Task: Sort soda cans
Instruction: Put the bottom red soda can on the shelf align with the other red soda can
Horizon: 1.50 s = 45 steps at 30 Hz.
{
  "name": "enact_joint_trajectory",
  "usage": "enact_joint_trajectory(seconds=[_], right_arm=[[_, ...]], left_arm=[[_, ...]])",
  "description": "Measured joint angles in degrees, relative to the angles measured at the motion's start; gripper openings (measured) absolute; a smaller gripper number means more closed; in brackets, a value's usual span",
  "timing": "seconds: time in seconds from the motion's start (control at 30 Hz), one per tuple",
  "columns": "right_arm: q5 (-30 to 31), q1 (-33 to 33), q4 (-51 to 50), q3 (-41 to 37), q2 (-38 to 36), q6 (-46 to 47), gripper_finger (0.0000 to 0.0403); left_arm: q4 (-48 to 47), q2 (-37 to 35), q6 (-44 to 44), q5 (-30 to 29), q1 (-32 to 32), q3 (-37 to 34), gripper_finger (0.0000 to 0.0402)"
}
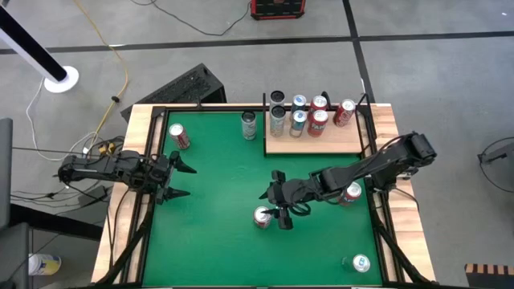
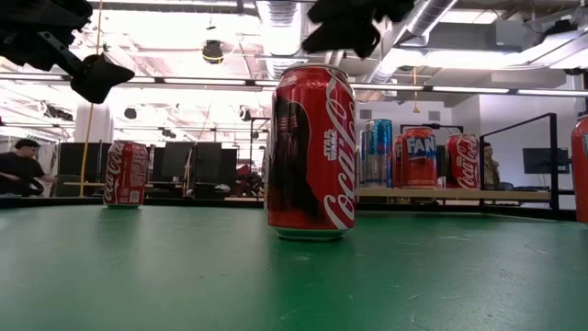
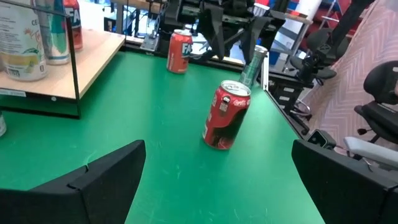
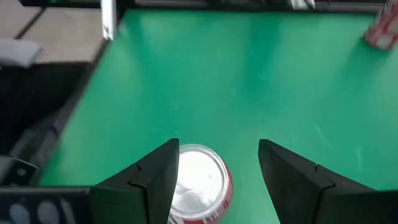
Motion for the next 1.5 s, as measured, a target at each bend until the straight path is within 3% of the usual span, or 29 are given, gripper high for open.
enact_joint_trajectory(seconds=[0.4,0.63,0.93,1.5], right_arm=[[1.7,-3.8,-5.6,6.0,-0.2,0.3,0.0287],[-2.4,-2.8,-6.3,6.2,1.3,1.1,0.0289],[-2.5,1.5,-5.4,6.1,7.6,-10.2,0.0289],[-0.5,1.6,-6.3,6.1,8.7,-7.6,0.0289]], left_arm=[[0.0,0.0,0.0,0.8,0.0,0.0,0.0391],[0.0,0.0,0.0,1.7,0.0,0.0,0.0391],[-0.2,0.0,0.0,1.8,0.0,0.0,0.0391],[-0.5,0.0,-0.1,1.8,0.0,0.0,0.0391]])
